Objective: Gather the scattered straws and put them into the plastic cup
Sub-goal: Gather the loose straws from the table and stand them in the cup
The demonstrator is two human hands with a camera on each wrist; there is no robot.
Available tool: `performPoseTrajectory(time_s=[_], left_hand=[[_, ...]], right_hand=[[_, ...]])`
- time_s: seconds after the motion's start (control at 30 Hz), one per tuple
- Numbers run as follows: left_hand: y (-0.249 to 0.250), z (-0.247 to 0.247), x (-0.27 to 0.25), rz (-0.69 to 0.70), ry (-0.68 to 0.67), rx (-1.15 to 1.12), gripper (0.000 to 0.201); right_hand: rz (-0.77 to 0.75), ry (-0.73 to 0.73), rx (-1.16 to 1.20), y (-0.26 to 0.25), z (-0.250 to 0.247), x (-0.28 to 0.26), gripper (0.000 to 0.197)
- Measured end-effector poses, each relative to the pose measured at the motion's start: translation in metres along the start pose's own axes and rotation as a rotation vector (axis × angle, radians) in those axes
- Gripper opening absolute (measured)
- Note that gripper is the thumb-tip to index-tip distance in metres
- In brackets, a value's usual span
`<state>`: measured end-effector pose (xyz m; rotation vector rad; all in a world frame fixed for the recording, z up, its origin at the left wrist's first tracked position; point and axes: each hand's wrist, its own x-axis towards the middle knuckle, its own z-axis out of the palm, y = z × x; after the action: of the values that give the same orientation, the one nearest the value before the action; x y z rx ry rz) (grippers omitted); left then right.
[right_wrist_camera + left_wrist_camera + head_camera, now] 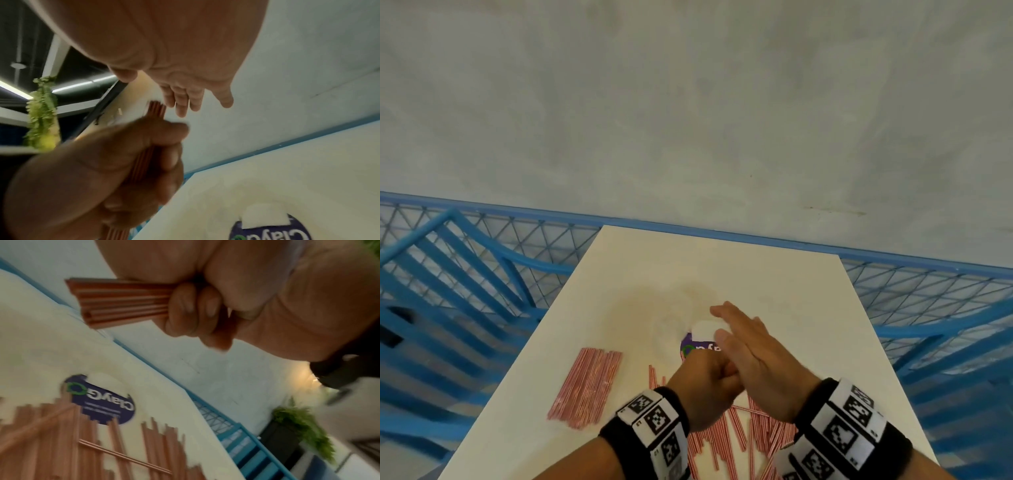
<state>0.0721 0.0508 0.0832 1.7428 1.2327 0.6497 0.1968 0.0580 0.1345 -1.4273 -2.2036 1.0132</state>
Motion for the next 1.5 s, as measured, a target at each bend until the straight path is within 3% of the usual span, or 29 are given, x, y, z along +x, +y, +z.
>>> performPoseTrajectory(time_s=[0.07,0.13,0.2,0.27,0.33,0.43,0.47,0.63,0.73,0.77,0.87,0.97,1.03,1.2,1.27,1.4,1.5], left_hand=[[-0.008,-0.015,0.013,-0.118,0.064,-0.008,0.035],[-0.027,-0.039,0.038,-0.211,0.26,-0.099,0.041],[-0.042,-0.065,0.07,-0.252,0.47,-0.248,0.04],[-0.051,-0.084,0.099,-0.27,0.575,-0.229,0.035],[-0.061,-0.094,0.121,-0.293,0.601,-0.174,0.032],[-0.079,-0.096,0.139,-0.314,0.63,-0.124,0.027],[-0.085,-0.094,0.143,-0.328,0.633,-0.115,0.028],[-0.11,-0.077,0.146,-0.434,0.497,0.059,0.047],[-0.117,-0.078,0.139,-0.446,0.376,0.124,0.043],[-0.113,-0.081,0.135,-0.462,0.366,0.128,0.053],[-0.1,-0.088,0.117,-0.394,0.463,0.158,0.065],[-0.083,-0.08,0.085,-0.194,0.588,0.279,0.038],[-0.072,-0.067,0.059,-0.173,0.525,0.31,0.014],[-0.094,-0.016,0.018,-0.493,0.105,0.545,0.036],[-0.106,0.004,0.007,-0.592,0.006,0.661,0.042],[-0.115,0.025,-0.003,-0.643,-0.044,0.702,0.044],[-0.118,0.031,0.0,-0.674,-0.024,0.674,0.035]], right_hand=[[0.052,0.142,0.037,0.018,-0.005,0.003,0.043],[0.105,0.223,0.026,0.04,-0.004,0.0,0.035],[0.131,0.2,-0.032,0.063,0.007,-0.006,0.024],[0.205,0.106,-0.082,0.085,0.024,-0.012,0.024],[0.296,0.01,-0.106,0.105,0.044,-0.017,0.037],[0.376,-0.089,-0.082,0.131,0.072,-0.021,0.078],[0.403,-0.113,-0.078,0.138,0.079,-0.022,0.079],[0.463,-0.092,-0.019,0.134,0.083,-0.026,0.023],[0.45,-0.103,-0.03,0.133,0.079,-0.021,0.009],[0.449,-0.088,-0.034,0.133,0.08,-0.02,0.006],[0.439,-0.022,-0.064,0.135,0.086,-0.019,0.013],[0.418,-0.022,-0.112,0.128,0.092,-0.017,0.013],[0.404,-0.02,-0.116,0.122,0.097,-0.015,0.015],[0.381,-0.098,-0.179,0.103,0.111,-0.002,0.016],[0.407,-0.107,-0.196,0.098,0.119,0.008,0.02],[0.547,-0.117,-0.221,0.103,0.138,0.024,0.022],[0.557,-0.092,-0.266,0.109,0.143,0.029,0.021]])
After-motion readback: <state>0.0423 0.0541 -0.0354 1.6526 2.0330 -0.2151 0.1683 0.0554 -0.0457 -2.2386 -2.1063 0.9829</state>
